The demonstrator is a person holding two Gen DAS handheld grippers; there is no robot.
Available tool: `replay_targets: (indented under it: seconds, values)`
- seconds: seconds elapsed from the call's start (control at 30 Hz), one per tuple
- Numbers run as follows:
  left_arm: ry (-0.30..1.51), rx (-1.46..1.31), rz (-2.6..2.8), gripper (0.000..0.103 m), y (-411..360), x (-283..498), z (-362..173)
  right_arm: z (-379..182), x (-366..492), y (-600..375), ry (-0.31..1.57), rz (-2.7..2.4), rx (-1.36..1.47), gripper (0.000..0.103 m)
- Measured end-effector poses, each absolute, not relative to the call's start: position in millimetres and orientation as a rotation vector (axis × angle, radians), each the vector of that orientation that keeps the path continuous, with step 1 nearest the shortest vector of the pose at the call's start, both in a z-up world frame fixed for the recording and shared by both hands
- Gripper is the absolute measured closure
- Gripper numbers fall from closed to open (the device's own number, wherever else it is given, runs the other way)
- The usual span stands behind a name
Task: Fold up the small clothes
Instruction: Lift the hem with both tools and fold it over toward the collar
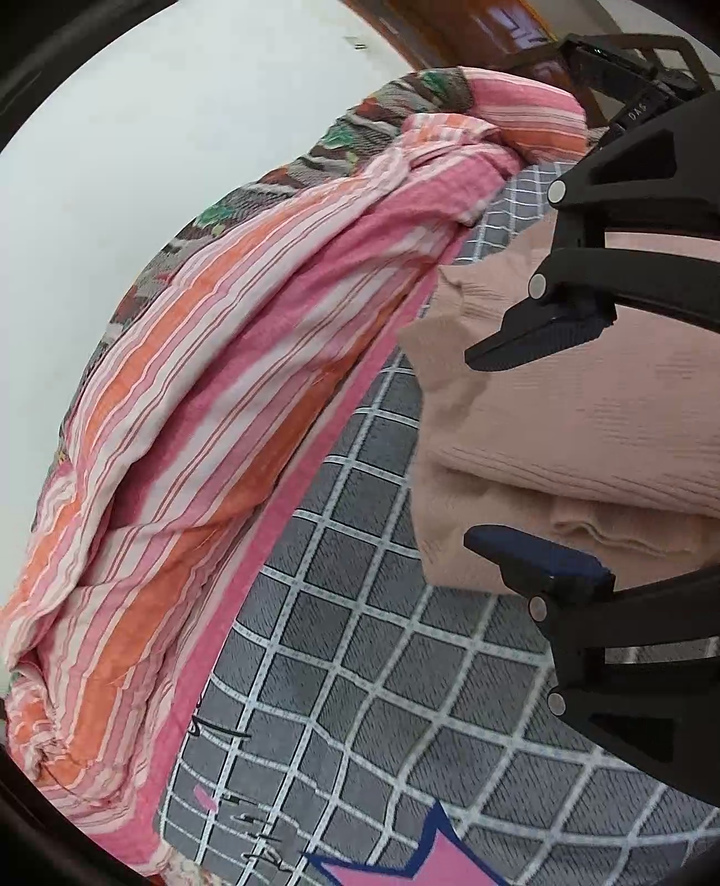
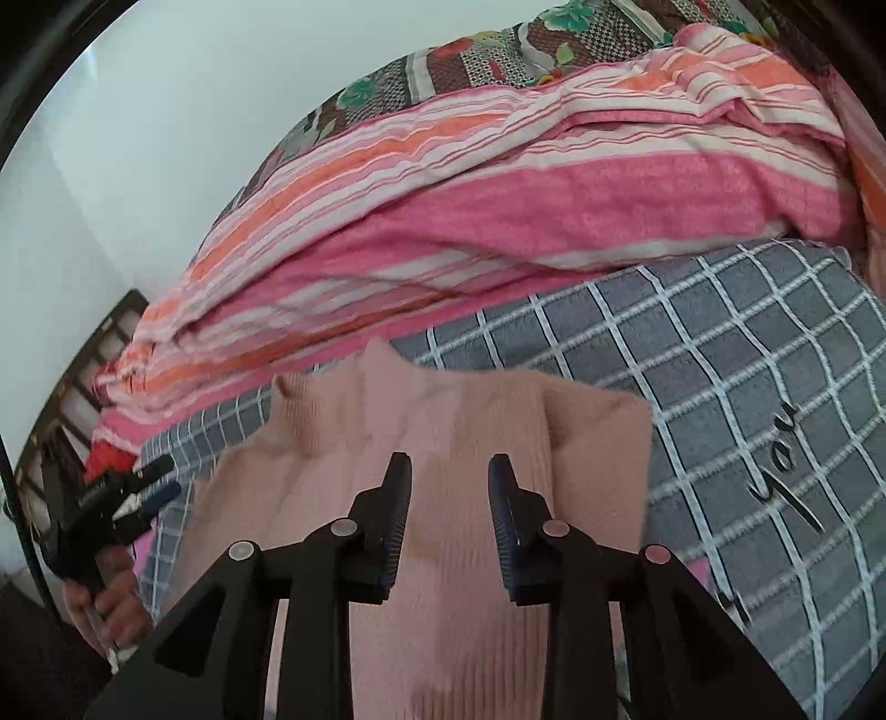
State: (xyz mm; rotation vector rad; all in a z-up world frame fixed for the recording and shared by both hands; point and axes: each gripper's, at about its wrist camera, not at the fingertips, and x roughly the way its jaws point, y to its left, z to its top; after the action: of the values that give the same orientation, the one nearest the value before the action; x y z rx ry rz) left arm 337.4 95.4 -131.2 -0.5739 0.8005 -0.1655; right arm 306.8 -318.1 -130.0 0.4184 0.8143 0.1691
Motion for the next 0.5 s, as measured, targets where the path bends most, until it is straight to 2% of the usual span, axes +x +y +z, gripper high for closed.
replay_targets:
  seconds: [0.1, 0.23, 0.4, 0.5]
  values:
    - [0.800, -0.537, -0.174, 0.047, 96.2, 322.2, -129.1, -128.8, 288.0, -318.2, 0.830, 0.168, 0.376, 0.074]
    - [0.808, -0.516, -0.181, 0.047, 98.1, 301.0, -128.6, -129.9, 262.3, -321.7, 0.848, 0.149, 0.345, 0.065]
    - [0.819, -0.505, -0.203, 0.045, 102.5, 269.0, -132.6, -132.7, 229.3, -326.6, 0.874, 0.151, 0.363, 0.064]
    - [0.819, -0.509, -0.220, 0.044, 108.0, 247.7, -136.2, -133.6, 208.2, -326.0, 0.877, 0.158, 0.356, 0.056]
